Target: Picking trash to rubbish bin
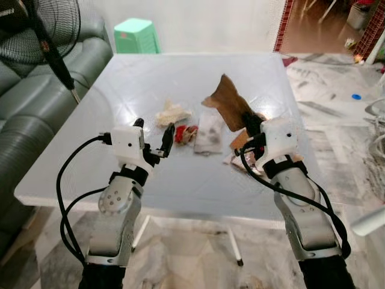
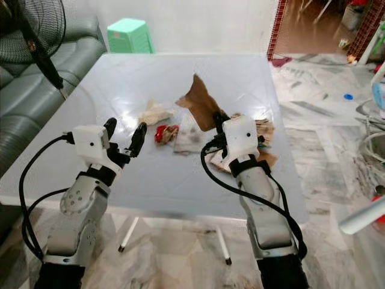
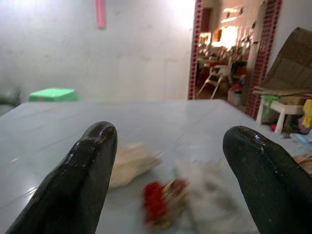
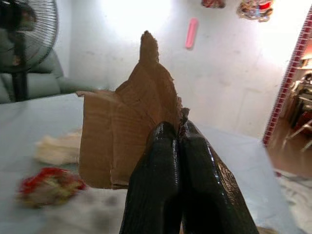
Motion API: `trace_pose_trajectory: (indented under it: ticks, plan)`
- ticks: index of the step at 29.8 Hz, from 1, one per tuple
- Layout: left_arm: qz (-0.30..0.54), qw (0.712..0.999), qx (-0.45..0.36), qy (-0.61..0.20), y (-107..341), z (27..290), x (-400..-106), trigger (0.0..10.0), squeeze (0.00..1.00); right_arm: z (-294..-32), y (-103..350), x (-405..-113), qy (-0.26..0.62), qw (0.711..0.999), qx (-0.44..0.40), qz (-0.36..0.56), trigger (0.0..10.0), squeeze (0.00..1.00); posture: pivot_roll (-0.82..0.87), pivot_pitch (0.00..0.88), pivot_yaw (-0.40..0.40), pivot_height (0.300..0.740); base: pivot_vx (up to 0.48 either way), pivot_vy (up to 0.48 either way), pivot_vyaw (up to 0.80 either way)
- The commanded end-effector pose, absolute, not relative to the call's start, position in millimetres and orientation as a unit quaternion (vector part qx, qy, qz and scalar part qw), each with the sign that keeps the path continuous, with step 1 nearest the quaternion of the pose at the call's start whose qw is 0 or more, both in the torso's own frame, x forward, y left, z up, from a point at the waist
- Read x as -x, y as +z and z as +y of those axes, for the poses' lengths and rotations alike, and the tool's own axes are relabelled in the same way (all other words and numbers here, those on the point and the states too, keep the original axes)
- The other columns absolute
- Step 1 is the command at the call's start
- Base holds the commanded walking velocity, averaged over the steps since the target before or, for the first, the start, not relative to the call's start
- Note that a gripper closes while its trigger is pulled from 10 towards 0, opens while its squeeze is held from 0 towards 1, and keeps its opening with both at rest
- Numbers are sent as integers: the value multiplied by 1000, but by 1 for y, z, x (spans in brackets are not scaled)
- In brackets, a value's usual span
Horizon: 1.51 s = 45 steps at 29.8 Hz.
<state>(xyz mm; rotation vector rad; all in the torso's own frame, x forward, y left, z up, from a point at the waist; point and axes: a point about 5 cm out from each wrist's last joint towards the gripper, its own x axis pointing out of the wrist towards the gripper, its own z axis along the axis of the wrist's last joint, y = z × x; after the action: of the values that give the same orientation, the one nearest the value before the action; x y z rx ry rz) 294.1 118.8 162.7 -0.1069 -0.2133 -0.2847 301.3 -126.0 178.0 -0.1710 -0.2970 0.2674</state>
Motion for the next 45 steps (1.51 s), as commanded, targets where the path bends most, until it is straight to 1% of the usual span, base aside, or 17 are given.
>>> trace_pose_trajectory:
  ticks: [1,10,11,17,19,23,29,33,35,39,40,45]
  plan:
    - [-102,983,45,-148,162,118,-293,10000,0,-125,185,-301,133,975,83,-157,0,0,-42,52,30,740,322,0,0]
    - [-75,984,51,-150,151,114,-295,10000,0,-124,185,-300,134,976,81,-154,0,0,-42,62,25,740,36,0,0]
    - [-64,984,48,-162,148,110,-298,10000,0,-124,185,-299,135,976,80,-153,0,0,-40,65,21,740,0,0,0]
    - [-56,982,50,-171,148,106,-307,10000,0,-124,184,-295,140,976,79,-146,0,0,-59,84,25,740,0,0,0]
    - [-43,980,50,-187,143,101,-311,10000,0,-123,181,-290,154,977,74,-128,0,0,-75,98,29,740,0,0,0]
    - [-34,979,52,-192,140,98,-316,10000,0,-128,175,-282,166,979,65,-104,0,0,-111,123,32,740,0,0,0]
    - [-19,978,62,-196,132,89,-325,10000,0,-145,172,-262,155,982,76,-72,0,0,-185,172,26,740,0,0,0]
    - [-22,981,47,-188,130,92,-332,10000,0,-146,172,-255,161,982,80,-63,0,0,-211,187,26,740,0,0,0]
    - [-15,986,51,-159,128,102,-342,10000,0,-147,172,-252,173,980,83,-54,0,0,-223,196,25,740,0,0,0]
    - [-13,989,50,-139,129,110,-349,10000,0,-148,172,-249,181,979,86,-45,0,0,-229,202,25,740,0,0,0]
    - [-19,992,51,-117,130,118,-355,10000,1000,-151,171,-246,182,979,86,-34,0,0,-235,209,24,740,0,0,0]
    - [-12,995,35,-93,126,130,-359,10000,1000,-152,172,-243,180,980,86,-27,0,0,-240,214,24,740,0,0,0]
